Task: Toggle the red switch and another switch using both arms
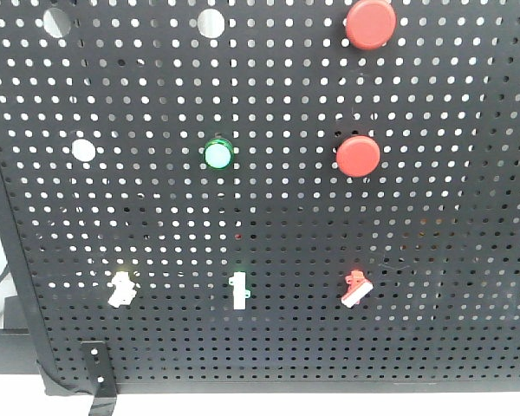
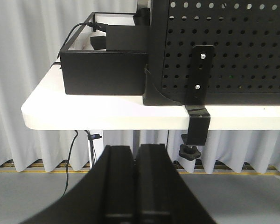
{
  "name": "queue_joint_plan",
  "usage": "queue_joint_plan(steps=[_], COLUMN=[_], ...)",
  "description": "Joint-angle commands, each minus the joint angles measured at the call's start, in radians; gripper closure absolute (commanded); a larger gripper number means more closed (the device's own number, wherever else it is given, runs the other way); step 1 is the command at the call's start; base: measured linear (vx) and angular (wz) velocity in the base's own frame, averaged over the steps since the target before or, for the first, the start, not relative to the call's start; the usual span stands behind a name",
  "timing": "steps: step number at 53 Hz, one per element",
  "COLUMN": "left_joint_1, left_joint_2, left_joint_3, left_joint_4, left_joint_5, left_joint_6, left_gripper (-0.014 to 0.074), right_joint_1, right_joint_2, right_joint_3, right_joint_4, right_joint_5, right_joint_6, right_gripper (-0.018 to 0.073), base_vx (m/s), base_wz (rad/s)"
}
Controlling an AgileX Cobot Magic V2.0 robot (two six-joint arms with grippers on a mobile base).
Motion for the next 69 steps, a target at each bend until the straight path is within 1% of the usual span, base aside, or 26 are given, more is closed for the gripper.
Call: queue_joint_plan(steps=[1, 4, 7, 8, 10, 12, 16, 21, 22, 23, 27, 35, 69], left_joint_1=[0.002, 0.002, 0.002, 0.002, 0.002, 0.002, 0.002, 0.002, 0.002, 0.002, 0.002, 0.002, 0.002], left_joint_2=[-0.009, -0.009, -0.009, -0.009, -0.008, -0.009, -0.01, -0.008, -0.008, -0.008, -0.008, -0.008, -0.008], left_joint_3=[0.02, 0.02, 0.02, 0.02, 0.02, 0.02, 0.019, 0.019, 0.019, 0.019, 0.019, 0.019, 0.019], left_joint_4=[-0.004, -0.004, -0.004, -0.004, -0.004, -0.004, -0.004, -0.004, -0.004, -0.004, -0.004, -0.004, -0.004], left_joint_5=[-0.078, -0.078, -0.078, -0.078, -0.078, -0.077, -0.078, -0.078, -0.078, -0.078, -0.078, -0.078, -0.078], left_joint_6=[-0.003, -0.003, -0.003, -0.003, -0.003, -0.003, -0.003, -0.003, -0.003, -0.003, -0.003, -0.003, -0.003], left_gripper=[0.0594, 0.0594, 0.0594, 0.0594, 0.0594, 0.0594, 0.0594, 0.0594, 0.0594, 0.0594, 0.0594, 0.0594, 0.0594], right_joint_1=[-0.165, -0.244, -0.293, -0.311, -0.323, -0.319, -0.286, -0.204, -0.185, -0.129, -0.138, -0.163, -0.163], right_joint_2=[-0.029, -0.086, -0.13, -0.168, -0.169, -0.163, -0.167, -0.167, -0.167, -0.166, -0.166, -0.166, -0.166], right_joint_3=[-0.028, -0.027, -0.027, -0.026, -0.019, -0.005, 0.057, 0.171, 0.167, 0.16, 0.16, 0.16, 0.16], right_joint_4=[-0.167, -0.265, -0.34, -0.373, -0.404, -0.425, -0.423, -0.407, -0.407, -0.485, -0.478, -0.449, -0.445], right_joint_5=[0.138, 0.255, 0.402, 0.473, 0.533, 0.56, 0.552, 0.44, 0.481, 0.58, 0.594, 0.568, 0.57], right_joint_6=[0.186, 0.291, 0.373, 0.422, 0.459, 0.486, 0.502, 0.492, 0.492, 0.483, 0.498, 0.493, 0.493], right_gripper=[0.0564, 0.0564, 0.0564, 0.0564, 0.0564, 0.0564, 0.0564, 0.0564, 0.0564, 0.0564, 0.0564, 0.0564, 0.0564], base_vx=[0.0, 0.0, 0.0, 0.0, 0.0, 0.0, 0.0, 0.0, 0.0, 0.0, 0.0, 0.0, 0.0], base_wz=[0.0, 0.0, 0.0, 0.0, 0.0, 0.0, 0.0, 0.0, 0.0, 0.0, 0.0, 0.0, 0.0])
